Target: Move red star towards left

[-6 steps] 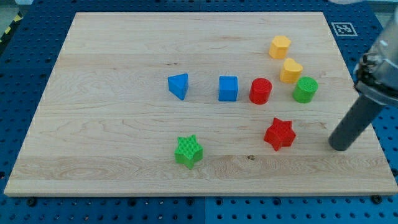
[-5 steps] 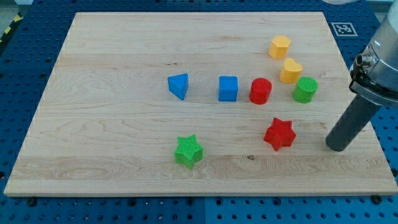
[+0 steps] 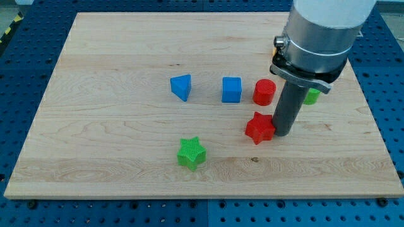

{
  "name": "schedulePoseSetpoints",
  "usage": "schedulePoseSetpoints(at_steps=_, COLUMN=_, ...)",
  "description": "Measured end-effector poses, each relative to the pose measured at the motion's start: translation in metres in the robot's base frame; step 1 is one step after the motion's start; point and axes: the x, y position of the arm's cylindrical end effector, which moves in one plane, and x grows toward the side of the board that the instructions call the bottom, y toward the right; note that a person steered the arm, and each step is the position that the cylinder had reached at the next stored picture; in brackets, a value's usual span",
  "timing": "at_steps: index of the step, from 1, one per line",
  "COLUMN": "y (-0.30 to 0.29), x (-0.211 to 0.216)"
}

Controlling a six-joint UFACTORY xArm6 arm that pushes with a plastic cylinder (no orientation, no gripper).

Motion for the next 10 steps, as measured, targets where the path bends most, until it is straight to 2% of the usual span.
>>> schedulePoseSetpoints(at_steps=2, y=-0.082, x=0.013)
schedulePoseSetpoints(at_steps=5, y=-0.154, x=0.013)
schedulePoseSetpoints(at_steps=7, y=-0.204, x=-0.002)
schedulePoseSetpoints(at_steps=8, y=-0.236, x=0.024)
schedulePoseSetpoints(at_steps=10, y=-0.324, x=0.031)
